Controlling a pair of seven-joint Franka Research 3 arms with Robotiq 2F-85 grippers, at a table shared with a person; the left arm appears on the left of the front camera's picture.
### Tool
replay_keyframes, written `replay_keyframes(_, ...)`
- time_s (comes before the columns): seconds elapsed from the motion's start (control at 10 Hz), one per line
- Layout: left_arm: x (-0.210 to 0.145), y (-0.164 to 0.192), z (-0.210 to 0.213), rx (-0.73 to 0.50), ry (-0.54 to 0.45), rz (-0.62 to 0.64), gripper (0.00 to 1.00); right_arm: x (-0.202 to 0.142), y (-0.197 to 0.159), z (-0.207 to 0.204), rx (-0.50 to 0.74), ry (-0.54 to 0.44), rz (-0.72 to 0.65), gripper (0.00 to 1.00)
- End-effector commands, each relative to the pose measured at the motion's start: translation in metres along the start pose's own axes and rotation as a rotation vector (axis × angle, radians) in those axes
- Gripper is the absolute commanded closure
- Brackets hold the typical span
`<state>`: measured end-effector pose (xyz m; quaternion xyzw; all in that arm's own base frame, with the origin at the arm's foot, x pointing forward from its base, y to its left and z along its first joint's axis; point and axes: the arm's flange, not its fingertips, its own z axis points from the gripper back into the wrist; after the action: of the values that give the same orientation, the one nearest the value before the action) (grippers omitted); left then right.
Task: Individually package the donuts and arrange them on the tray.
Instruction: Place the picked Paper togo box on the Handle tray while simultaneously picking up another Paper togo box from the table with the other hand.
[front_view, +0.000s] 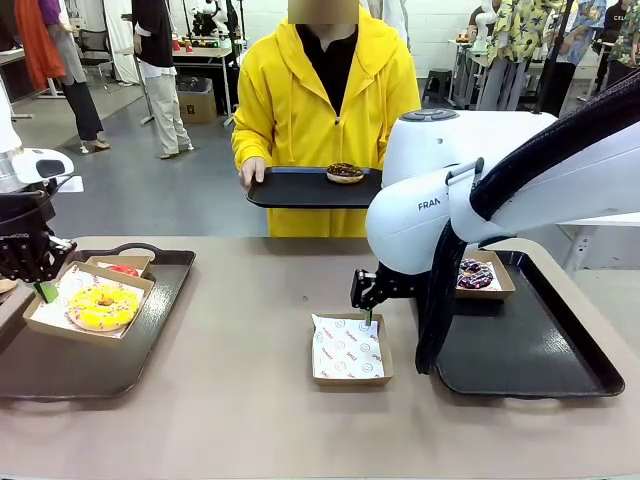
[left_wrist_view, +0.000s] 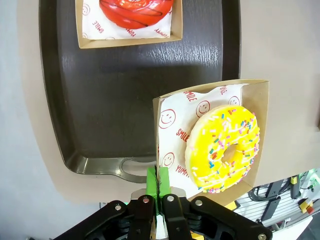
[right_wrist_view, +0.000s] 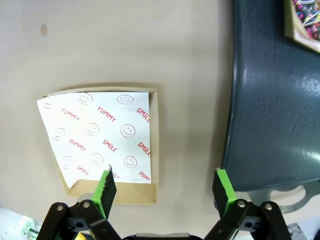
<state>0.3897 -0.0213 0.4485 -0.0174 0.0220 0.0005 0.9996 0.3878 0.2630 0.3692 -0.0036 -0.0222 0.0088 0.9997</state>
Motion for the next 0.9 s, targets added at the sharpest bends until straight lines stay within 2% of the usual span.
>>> replay_keyframes(0.0,-0.011,0.006,-0.013,-0.006,-0.017,0.033,0.99,-0.006,0.009,-0.018,-0.018,0.003,-0.034,0.00)
replay_keyframes(0.4,-0.023,0.012,-0.029,-0.026,-0.019,0.044,0.99,-0.018,0.016,-0.042,0.025,-0.006,-0.043,0.00)
replay_keyframes(0.8,-0.021,0.018,-0.050,-0.005,-0.012,0.074,0.99,-0.021,0.015,-0.055,0.033,0.005,-0.051,0.00)
